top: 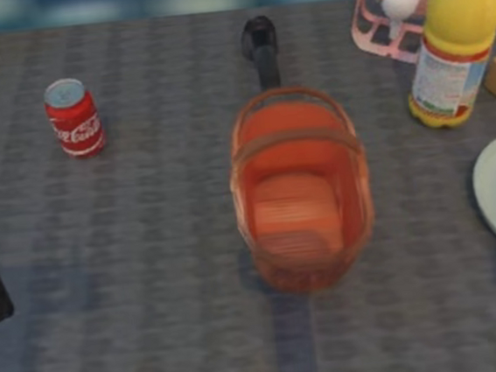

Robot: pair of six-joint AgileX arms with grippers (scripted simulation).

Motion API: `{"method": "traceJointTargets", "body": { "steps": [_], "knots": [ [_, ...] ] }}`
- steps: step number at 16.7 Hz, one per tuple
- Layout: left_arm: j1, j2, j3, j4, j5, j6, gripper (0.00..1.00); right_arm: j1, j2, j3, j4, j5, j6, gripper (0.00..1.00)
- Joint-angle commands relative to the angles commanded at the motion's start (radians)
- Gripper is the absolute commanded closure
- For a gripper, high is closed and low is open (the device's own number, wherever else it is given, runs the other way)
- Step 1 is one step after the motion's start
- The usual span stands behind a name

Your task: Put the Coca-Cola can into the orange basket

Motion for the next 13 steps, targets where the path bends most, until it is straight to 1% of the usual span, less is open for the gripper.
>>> {"method": "traceJointTargets", "body": {
  "steps": [5,13],
  "knots": [
    [-0.035,0.373,0.39,-0.224,0.033,0.111,0.0,0.0,0.0,0.0,0.0,0.0,0.0,0.0],
    [-0.058,1.181,1.245,-0.706,0.051,0.322,0.0,0.0,0.0,0.0,0.0,0.0,0.0,0.0]
  ]
}}
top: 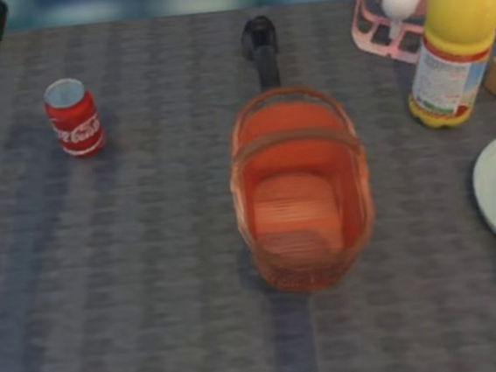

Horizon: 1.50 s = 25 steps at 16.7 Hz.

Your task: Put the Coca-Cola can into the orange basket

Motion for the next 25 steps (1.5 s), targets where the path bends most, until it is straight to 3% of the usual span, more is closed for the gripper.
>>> {"method": "traceJointTargets", "body": {
  "steps": [7,13,18,25],
  "knots": [
    [-0.006,0.711,0.744,-0.421,-0.002,0.178,0.0,0.0,0.0,0.0,0.0,0.0,0.0,0.0],
    [-0.008,1.166,1.213,-0.689,-0.009,0.291,0.0,0.0,0.0,0.0,0.0,0.0,0.0,0.0],
    [-0.008,1.331,1.382,-0.786,-0.012,0.332,0.0,0.0,0.0,0.0,0.0,0.0,0.0,0.0],
    [-0.005,1.33,1.367,-0.771,-0.012,0.333,0.0,0.0,0.0,0.0,0.0,0.0,0.0,0.0]
  ]
}}
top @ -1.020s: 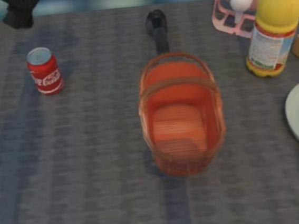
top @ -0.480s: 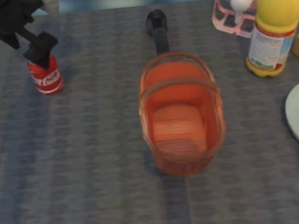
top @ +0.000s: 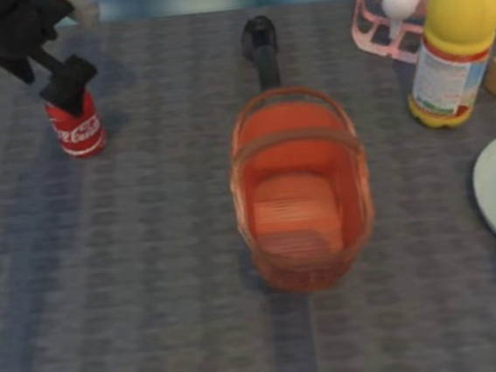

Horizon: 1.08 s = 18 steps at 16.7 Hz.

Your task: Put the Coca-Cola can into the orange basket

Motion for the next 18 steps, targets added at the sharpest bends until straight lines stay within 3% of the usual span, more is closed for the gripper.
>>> {"method": "traceJointTargets", "body": {
  "steps": [8,14,18],
  "knots": [
    [-0.008,-0.083,-0.335,0.244,-0.002,-0.006,0.0,0.0,0.0,0.0,0.0,0.0,0.0,0.0],
    [-0.008,-0.091,-0.367,0.275,-0.002,-0.006,0.0,0.0,0.0,0.0,0.0,0.0,0.0,0.0],
    [-0.008,-0.091,-0.367,0.275,-0.002,-0.006,0.3,0.0,0.0,0.0,0.0,0.0,0.0,0.0]
  ]
}}
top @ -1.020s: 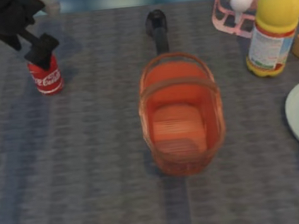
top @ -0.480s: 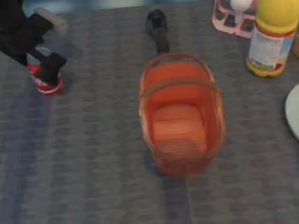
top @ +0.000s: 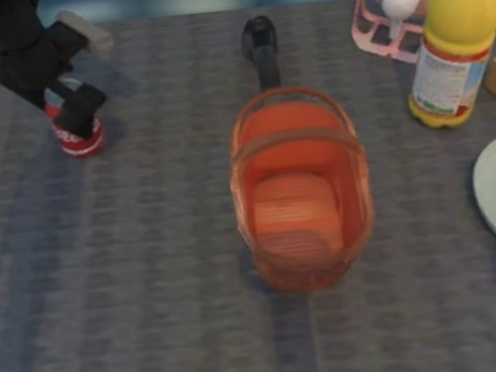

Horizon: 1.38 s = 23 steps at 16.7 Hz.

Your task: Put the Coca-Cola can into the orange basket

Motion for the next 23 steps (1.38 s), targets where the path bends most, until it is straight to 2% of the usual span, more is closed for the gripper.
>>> {"method": "traceJointTargets", "body": {
  "steps": [9,19,21,23],
  "knots": [
    [0.0,0.0,0.0,0.0,0.0,0.0,0.98,0.0,0.0,0.0,0.0,0.0,0.0,0.0],
    [0.004,0.0,0.0,0.0,0.0,0.002,1.0,0.0,0.0,0.0,0.0,0.0,0.0,0.0],
    [0.0,0.002,-0.024,0.026,0.019,-0.007,1.0,0.0,0.0,0.0,0.0,0.0,0.0,0.0],
    [-0.007,0.002,-0.077,0.089,0.062,-0.029,1.0,0.0,0.0,0.0,0.0,0.0,0.0,0.0]
  ]
}}
